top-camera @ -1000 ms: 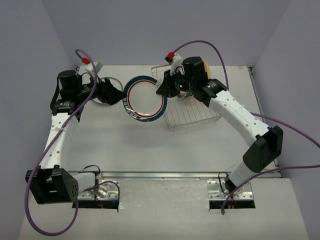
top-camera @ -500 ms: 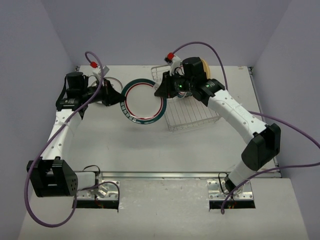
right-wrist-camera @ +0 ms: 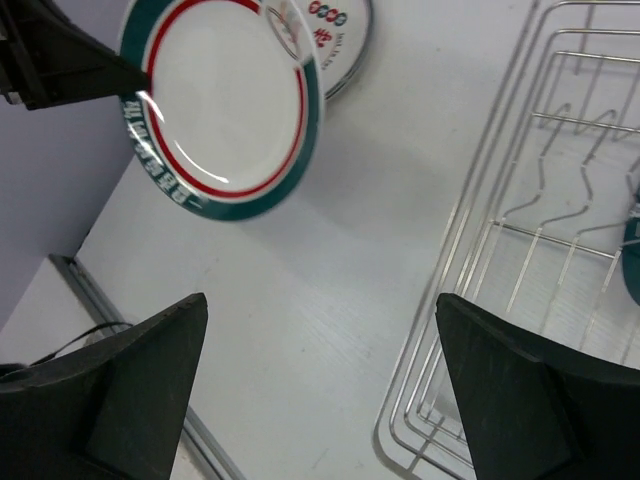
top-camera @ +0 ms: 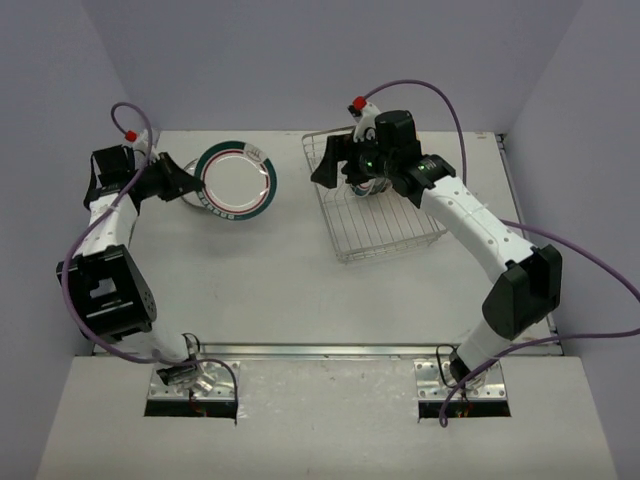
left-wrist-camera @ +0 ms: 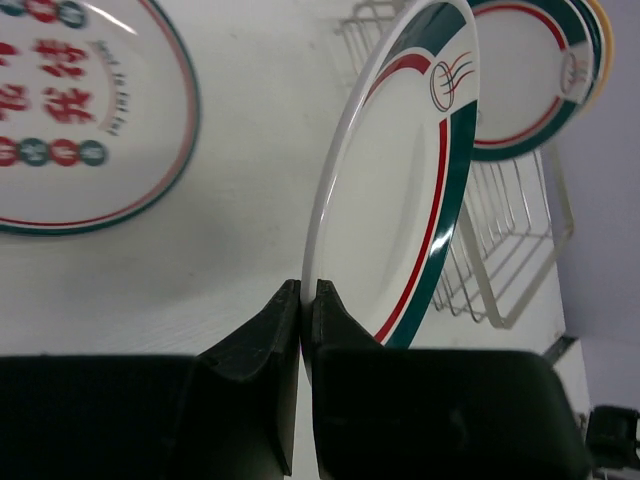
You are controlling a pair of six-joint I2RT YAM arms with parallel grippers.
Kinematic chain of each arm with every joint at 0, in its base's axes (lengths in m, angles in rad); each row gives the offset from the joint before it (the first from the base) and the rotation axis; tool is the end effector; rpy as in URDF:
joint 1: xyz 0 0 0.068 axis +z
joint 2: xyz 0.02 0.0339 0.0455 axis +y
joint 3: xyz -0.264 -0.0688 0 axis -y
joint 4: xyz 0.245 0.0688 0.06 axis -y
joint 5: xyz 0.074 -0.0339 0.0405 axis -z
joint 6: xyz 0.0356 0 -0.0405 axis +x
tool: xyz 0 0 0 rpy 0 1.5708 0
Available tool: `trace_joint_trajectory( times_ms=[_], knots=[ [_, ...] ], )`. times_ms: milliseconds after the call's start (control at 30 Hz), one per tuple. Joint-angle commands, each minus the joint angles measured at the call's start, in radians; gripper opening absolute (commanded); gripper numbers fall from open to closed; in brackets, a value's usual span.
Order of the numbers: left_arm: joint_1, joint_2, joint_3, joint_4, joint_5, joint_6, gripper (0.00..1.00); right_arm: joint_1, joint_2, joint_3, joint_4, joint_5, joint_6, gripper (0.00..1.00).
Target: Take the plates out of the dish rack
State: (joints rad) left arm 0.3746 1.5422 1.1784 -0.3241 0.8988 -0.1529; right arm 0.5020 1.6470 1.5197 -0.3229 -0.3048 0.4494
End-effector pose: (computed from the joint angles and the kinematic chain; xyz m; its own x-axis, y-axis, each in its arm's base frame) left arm 0.3239 0.0974 0.2852 -0.6350 -0.3515 -0.6879 0.2410 0.7559 -0.6087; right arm 0.3349 0.1960 0.3582 -0.6459 0.1182 -0.7542 -0.4611 0.7270 0.5088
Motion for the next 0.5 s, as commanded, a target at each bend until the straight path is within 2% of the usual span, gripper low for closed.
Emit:
trace_joint_trajectory(
  times_ms=[0,233,467],
  knots=[
    [0.072,0.066,0.136,0.084,-0.095,-0.100,0.00,-0.034,-0.046,-0.018,0.035,0.059,0.017,0.96],
    [0.117,0.256,0.277,0.072,-0.204,-0.153,0.00,-0.046,-0.047,-0.031,0.035,0.054,0.015,0.96],
    [0.121,0.393,0.339,0.080,-0.219,-0.179,0.00,-0.060,-0.053,-0.041,0.033,0.061,0.008,0.96]
  ],
)
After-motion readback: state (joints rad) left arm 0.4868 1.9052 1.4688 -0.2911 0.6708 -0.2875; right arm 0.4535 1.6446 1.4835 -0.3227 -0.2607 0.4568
